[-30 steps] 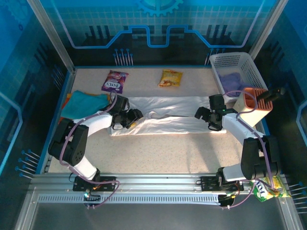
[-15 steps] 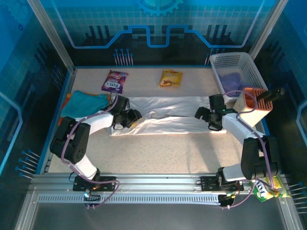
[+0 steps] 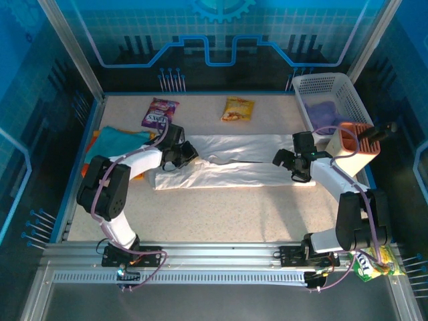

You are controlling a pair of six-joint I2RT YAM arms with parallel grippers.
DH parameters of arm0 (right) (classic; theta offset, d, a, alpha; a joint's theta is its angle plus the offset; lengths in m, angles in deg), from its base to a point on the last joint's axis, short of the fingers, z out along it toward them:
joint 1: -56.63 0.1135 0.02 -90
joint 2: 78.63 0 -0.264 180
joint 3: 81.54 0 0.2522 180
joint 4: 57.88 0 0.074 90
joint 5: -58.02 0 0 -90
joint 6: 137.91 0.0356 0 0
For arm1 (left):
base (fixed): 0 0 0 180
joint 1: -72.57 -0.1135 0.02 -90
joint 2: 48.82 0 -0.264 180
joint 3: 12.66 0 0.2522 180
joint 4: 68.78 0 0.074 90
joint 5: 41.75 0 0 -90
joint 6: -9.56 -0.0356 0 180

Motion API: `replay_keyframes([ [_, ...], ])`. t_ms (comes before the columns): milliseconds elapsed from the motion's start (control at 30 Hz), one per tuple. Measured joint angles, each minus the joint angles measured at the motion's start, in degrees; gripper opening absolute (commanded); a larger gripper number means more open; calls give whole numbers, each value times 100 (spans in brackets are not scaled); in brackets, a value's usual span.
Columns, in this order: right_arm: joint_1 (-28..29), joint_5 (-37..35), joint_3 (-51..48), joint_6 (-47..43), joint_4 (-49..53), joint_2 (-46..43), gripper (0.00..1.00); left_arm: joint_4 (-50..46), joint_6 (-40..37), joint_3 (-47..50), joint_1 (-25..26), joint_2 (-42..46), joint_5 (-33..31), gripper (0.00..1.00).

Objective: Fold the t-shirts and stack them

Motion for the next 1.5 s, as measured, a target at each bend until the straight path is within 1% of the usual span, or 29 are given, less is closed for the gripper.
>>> replay_keyframes([
  [133, -2, 70, 0, 0, -2, 0, 99, -11, -46, -616, 11, -470, -79, 15],
  [200, -4, 118, 0, 0, -4, 0, 99, -33, -94, -975, 11, -807, -94, 22],
  [300, -4, 151, 0, -2, -2, 0, 99, -122, -131, -1408, 11, -1169, -136, 25],
  [333, -4, 157, 0, -4, -2, 0, 99, -186, -140, -1561, 11, -1257, -162, 29],
  [433, -4, 173, 0, -26, -2, 0, 99, -376, -249, -1952, 11, -1419, -232, 49],
  [500, -4, 175, 0, -57, -2, 0, 99, -503, -389, -2114, 11, -1432, -289, 54],
  [567, -4, 181, 22, -140, 4, 26, 98, -603, -542, -2168, 11, -1416, -374, 55],
  [667, 11, 205, 400, -356, 131, 348, 98, -826, -728, -2057, 11, -1333, -507, 56],
  [800, 61, 243, 1434, -695, 225, 1211, 97, -1145, -977, -1600, -7, -949, -632, 57],
  [933, 74, 295, 2498, -920, 361, 2251, 95, -1353, -1189, -1172, -109, -529, -649, 61],
  [1033, 85, 306, 3049, -1014, 509, 2935, 95, -1469, -1318, -957, -216, -376, -673, 61],
  [1133, 90, 306, 3322, -1056, 708, 3432, 94, -1620, -1412, -833, -264, -358, -691, 61],
  [1300, 101, 299, 3674, -1108, 1012, 3687, 90, -1759, -1504, -796, -254, -455, -669, 61],
  [1400, 103, 282, 3733, -1134, 1099, 3757, 93, -1888, -1552, -890, -245, -675, -671, 60],
  [1500, 107, 282, 3908, -1182, 1309, 3842, 88, -2122, -1626, -1211, -243, -966, -669, 60],
])
